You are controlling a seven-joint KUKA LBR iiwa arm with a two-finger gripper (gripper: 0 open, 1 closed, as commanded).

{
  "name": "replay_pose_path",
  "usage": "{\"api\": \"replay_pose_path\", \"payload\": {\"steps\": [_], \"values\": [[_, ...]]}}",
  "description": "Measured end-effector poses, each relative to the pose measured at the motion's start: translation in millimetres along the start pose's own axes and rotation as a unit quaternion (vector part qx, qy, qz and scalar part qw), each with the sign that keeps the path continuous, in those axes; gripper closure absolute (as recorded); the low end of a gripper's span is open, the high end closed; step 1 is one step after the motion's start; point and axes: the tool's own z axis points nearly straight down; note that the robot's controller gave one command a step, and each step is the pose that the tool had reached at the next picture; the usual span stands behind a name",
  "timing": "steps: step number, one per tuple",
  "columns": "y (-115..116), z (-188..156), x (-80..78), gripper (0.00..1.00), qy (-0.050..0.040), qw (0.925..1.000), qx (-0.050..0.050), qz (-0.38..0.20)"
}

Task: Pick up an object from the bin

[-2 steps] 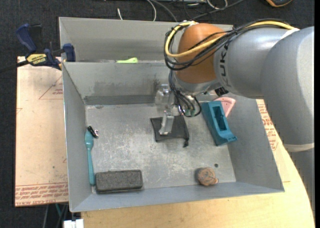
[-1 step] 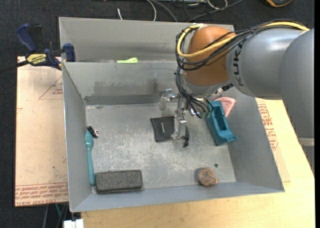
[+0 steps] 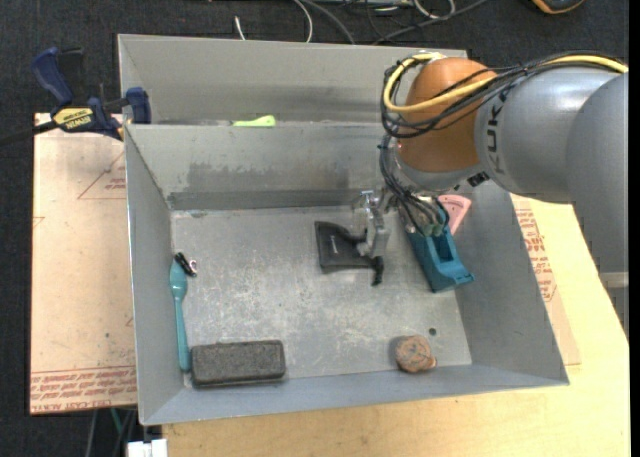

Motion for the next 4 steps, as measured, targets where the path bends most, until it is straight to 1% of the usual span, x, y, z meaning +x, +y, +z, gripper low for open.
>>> {"api": "replay_pose_path", "payload": {"steps": [1, 2, 3, 4], "values": [[0, 0, 0.0, 1.00, 0.0000, 1.0000, 0.000, 0.000], [-1, -61, 4.0, 1.00, 0.0014, 0.9987, 0.000, -0.051], [-2, -106, 4.2, 1.00, 0.0015, 0.9975, -0.001, -0.071], [-15, -58, 13.6, 1.00, -0.0025, 0.9950, 0.000, -0.099]]}}
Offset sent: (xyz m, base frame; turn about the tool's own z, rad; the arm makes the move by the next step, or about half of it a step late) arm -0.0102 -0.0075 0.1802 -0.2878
